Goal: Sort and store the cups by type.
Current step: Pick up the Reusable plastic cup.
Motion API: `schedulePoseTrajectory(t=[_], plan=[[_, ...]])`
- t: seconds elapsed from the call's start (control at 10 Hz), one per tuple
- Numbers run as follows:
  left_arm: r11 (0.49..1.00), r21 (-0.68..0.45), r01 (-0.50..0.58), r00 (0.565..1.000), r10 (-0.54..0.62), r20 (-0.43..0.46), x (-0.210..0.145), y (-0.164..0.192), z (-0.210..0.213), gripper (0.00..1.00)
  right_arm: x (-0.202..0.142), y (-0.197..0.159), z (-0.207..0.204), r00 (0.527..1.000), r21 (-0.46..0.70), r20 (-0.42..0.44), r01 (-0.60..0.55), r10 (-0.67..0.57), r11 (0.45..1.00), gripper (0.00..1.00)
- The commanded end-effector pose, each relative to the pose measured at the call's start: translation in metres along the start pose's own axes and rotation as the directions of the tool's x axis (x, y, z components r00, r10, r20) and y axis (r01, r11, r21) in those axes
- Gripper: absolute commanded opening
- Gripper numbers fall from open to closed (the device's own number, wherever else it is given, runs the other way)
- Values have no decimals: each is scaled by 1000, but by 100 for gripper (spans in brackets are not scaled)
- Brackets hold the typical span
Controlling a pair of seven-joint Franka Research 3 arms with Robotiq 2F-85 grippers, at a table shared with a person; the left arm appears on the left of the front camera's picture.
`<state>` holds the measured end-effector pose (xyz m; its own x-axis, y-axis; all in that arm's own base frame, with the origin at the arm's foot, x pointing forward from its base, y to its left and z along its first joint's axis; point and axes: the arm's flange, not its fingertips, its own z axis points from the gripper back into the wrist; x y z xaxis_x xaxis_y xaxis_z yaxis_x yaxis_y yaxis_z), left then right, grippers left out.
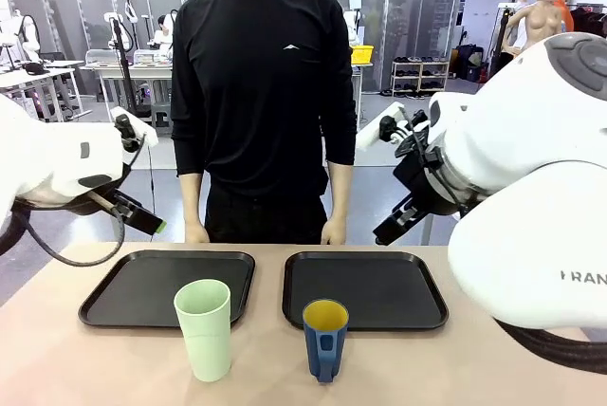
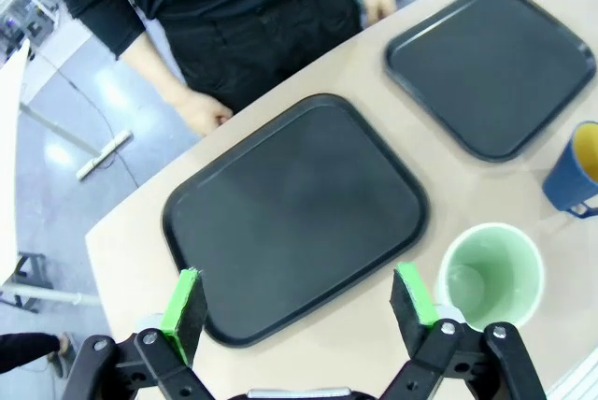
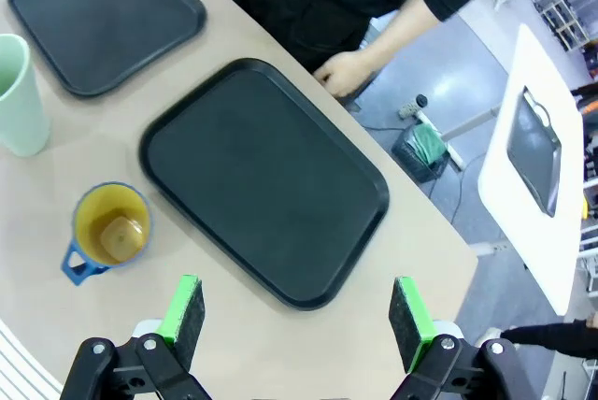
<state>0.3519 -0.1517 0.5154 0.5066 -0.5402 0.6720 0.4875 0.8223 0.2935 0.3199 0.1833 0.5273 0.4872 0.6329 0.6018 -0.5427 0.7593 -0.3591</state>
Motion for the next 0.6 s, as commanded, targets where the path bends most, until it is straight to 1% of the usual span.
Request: schedulePoseTrajectory(t=[0.0, 0.1, 0.3, 0.4, 0.5], plan=[[996, 68, -60, 998, 60, 4, -28, 32, 2, 100, -5, -28, -4, 999, -39, -8, 50, -50, 998, 100], [991, 74, -109, 994, 109, 5, -37, 53, -5, 100, -14, -50, -17, 994, -42, -15, 107, -108, 993, 100], [979, 58, -196, 980, 197, -9, -64, 88, -27, 100, -31, -84, -45, 983, -37, -28, 182, -183, 983, 100], [969, 58, -242, 969, 244, -40, -72, 101, -39, 100, -39, -97, -59, 975, -24, -39, 217, -218, 976, 100], [964, 89, -249, 965, 255, -57, -82, 112, -49, 100, -47, -110, -72, 969, -10, -52, 240, -240, 971, 100]])
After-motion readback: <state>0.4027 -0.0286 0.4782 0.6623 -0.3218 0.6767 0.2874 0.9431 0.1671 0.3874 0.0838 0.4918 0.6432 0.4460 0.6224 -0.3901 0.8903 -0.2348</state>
